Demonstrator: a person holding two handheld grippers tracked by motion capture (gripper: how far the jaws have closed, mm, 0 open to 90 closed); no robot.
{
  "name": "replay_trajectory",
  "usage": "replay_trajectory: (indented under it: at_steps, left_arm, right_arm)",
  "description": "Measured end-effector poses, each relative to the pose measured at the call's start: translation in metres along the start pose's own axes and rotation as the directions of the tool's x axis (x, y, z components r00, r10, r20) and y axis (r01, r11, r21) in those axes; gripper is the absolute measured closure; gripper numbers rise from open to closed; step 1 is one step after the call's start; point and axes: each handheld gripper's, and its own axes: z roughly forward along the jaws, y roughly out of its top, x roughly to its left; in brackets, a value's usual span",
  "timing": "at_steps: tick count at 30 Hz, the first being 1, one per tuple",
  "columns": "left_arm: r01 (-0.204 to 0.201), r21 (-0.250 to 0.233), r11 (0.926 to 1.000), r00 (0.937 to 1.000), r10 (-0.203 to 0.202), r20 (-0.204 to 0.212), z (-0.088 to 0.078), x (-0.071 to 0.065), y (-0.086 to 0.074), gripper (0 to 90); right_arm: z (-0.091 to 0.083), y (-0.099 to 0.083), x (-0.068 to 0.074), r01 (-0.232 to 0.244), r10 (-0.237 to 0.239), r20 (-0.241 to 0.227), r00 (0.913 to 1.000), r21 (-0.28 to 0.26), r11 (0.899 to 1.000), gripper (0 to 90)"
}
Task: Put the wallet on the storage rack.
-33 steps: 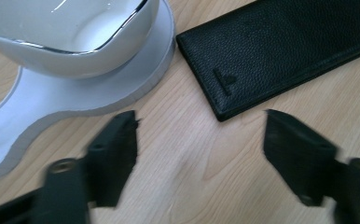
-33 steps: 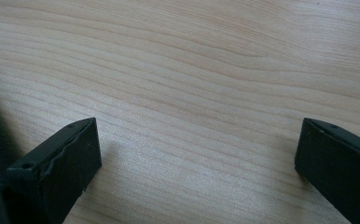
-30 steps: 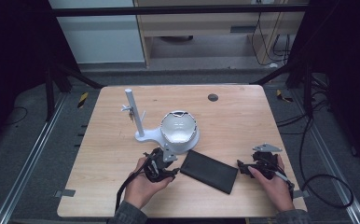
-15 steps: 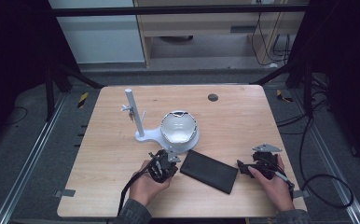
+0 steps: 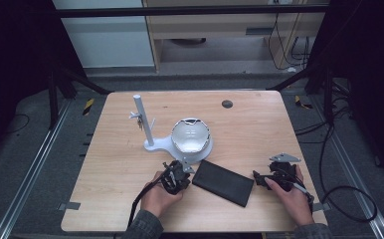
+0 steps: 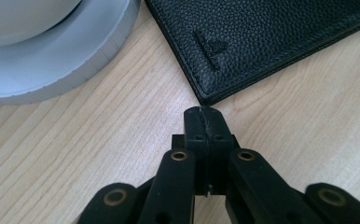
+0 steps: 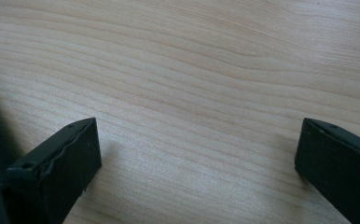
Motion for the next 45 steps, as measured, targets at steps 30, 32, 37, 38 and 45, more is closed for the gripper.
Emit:
replay_trajectory:
  at_steps: [30, 32, 37, 38, 45]
  left_arm:
    - [-0.011, -0.006, 0.9999, 0.9999, 0.011, 0.004, 0.007, -0.001, 0.003, 89.9]
    - [-0.011, -0.019, 0.9998, 0.9999, 0.011, 0.004, 0.005, -0.001, 0.004, 89.9]
    - [-0.004, -0.070, 0.9976, 0.9999, 0.005, 0.012, 0.000, -0.001, 0.007, 89.7]
    - [-0.002, -0.080, 0.9968, 0.9999, 0.004, 0.015, -0.001, -0.001, 0.009, 89.7]
    - [-0.001, -0.158, 0.9875, 0.9981, 0.011, 0.060, -0.008, 0.001, 0.024, 89.4]
  right_arm:
    - [0.000, 0.000, 0.000, 0.000, 0.000, 0.000, 1.0000, 0.000, 1.000, 0.6]
    - [0.000, 0.000, 0.000, -0.001, 0.001, -0.001, 1.0000, 0.000, 1.000, 0.6]
    - [-0.001, -0.001, 0.000, 0.012, -0.012, -0.004, 0.9999, -0.003, 1.000, 4.2]
    - [-0.002, 0.000, 0.000, 0.007, -0.007, -0.010, 0.9999, -0.004, 1.000, 6.9]
    - [-0.041, 0.021, 0.005, 0.049, -0.052, -0.035, 0.9980, -0.081, 0.996, 17.3]
